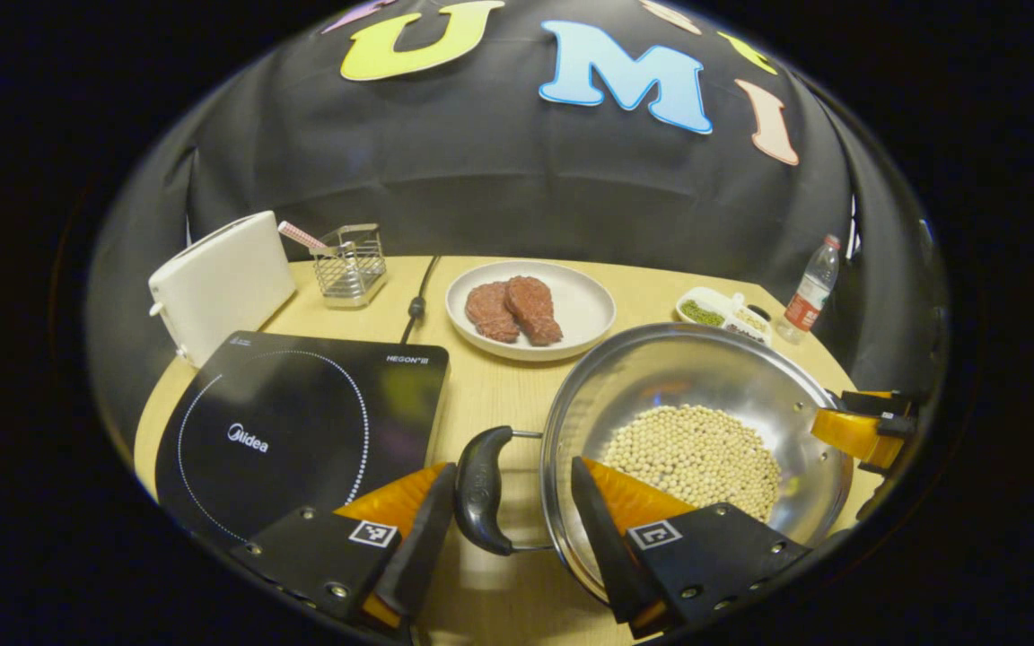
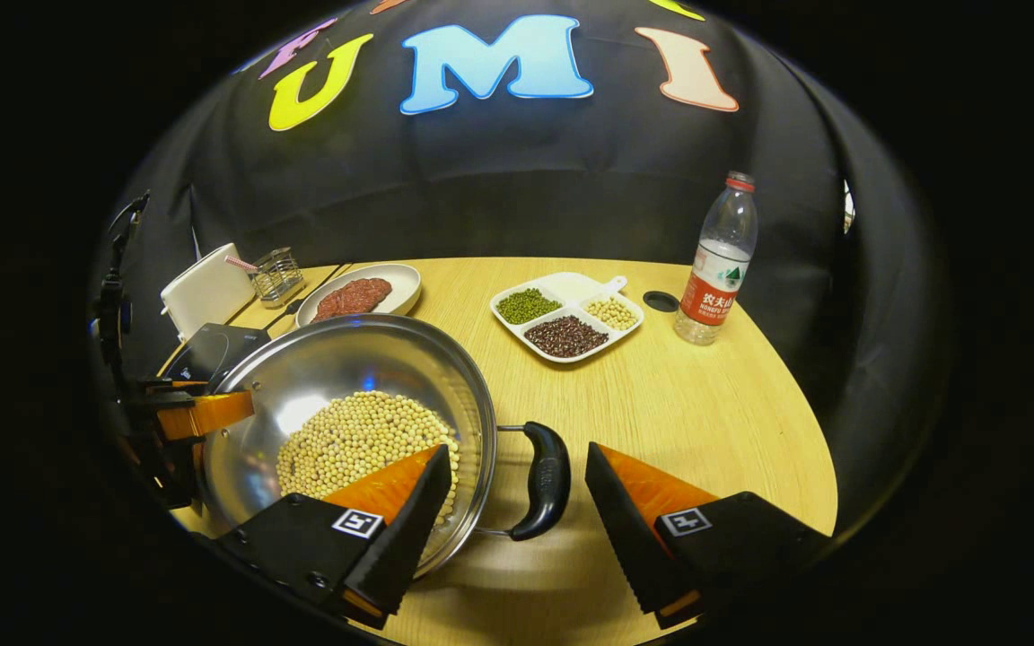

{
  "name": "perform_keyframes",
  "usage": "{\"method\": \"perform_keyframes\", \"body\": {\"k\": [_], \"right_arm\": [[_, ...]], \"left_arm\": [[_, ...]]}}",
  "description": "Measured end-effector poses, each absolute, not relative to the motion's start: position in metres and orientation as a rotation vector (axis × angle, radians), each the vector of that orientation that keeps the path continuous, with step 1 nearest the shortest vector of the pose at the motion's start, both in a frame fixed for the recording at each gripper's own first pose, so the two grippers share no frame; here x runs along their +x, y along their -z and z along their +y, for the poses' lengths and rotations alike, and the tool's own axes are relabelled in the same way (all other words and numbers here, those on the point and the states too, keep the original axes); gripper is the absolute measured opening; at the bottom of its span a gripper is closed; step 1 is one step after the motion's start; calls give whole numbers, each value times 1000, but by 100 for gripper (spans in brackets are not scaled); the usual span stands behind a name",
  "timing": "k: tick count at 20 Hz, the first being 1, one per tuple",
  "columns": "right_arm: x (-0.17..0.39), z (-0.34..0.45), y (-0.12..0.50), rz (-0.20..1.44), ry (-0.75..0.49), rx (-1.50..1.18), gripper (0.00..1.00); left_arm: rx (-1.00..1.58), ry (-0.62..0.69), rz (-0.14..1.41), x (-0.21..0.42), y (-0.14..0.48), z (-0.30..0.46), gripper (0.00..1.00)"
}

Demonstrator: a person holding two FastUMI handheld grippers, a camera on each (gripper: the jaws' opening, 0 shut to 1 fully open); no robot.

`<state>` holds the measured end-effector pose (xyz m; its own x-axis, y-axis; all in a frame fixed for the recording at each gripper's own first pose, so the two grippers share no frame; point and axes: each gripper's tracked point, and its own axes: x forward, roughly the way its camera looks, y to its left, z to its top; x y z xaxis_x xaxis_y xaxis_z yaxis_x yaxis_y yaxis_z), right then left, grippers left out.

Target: First push the handle of the pot to place it horizontally, then grasp the pot with both hands and set it on the induction cooktop.

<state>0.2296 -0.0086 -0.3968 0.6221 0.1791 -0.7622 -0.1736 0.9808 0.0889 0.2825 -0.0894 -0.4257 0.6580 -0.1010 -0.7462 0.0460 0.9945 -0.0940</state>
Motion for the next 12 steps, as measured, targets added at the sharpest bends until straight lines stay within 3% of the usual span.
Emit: {"method": "perform_keyframes", "body": {"k": [2, 5, 6, 8, 10, 11, 12], "right_arm": [[229, -10, 400, 888, -192, 9, 90], [229, -9, 403, 901, -184, 18, 69], [229, -9, 404, 907, -181, 22, 72], [231, -10, 405, 908, -171, 31, 66], [231, -9, 405, 917, -164, 50, 63], [231, -9, 405, 922, -161, 58, 58], [230, -8, 406, 930, -165, 64, 60]], "left_arm": [[-60, 76, 843, 284, 424, -89, 77], [-57, 77, 850, 283, 426, -89, 77], [-64, 84, 867, 280, 428, -92, 77], [-61, 72, 885, 278, 432, -91, 77], [-77, 55, 875, 282, 438, -89, 65], [-87, 51, 874, 279, 433, -89, 64], [-87, 48, 872, 279, 432, -89, 61]]}}
